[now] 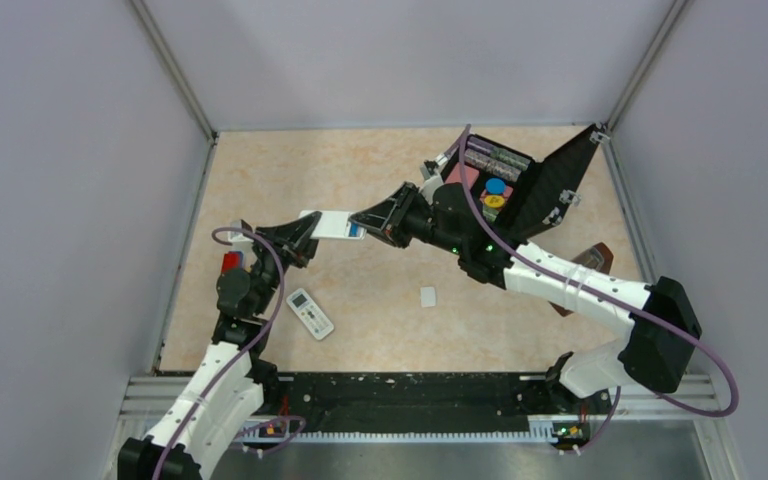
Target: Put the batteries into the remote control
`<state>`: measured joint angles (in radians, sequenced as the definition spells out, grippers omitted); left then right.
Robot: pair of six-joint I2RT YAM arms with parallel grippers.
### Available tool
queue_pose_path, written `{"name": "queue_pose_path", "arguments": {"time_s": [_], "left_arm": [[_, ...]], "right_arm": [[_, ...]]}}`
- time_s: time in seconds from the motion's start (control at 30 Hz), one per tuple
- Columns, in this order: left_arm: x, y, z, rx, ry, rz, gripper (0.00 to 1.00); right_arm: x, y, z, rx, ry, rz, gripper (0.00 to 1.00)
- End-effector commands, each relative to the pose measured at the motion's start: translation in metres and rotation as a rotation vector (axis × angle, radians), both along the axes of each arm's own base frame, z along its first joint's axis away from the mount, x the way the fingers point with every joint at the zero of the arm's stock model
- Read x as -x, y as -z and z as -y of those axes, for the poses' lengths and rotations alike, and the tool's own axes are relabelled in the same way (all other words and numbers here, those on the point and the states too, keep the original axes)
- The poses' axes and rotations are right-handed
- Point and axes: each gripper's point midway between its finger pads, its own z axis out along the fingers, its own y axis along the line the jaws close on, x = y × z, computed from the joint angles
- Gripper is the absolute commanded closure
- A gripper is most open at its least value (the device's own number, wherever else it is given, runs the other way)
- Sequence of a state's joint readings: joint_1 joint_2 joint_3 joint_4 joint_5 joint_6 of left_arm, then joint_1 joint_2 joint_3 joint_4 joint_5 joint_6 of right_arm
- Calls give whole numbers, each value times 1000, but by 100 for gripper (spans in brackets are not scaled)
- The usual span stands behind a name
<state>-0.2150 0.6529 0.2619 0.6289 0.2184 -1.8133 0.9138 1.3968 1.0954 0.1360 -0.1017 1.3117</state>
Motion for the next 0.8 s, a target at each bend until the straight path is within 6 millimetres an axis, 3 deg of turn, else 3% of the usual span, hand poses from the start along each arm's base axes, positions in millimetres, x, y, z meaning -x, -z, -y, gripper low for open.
{"name": "queue_pose_path", "arguments": {"time_s": [0.0,0.43,0.53,0.77], "left_arm": [[3,-68,-29,130,-128,177,100],[4,-66,-28,103,-133,149,100],[7,-66,-25,52,-131,152,100],[14,-49,-21,-76,-140,156,100]], "right_arm": [[36,42,-6,135,-137,-67,100],[29,57,14,334,-98,-8,74],[27,54,17,369,-96,19,61],[28,26,18,321,-111,63,35]]}}
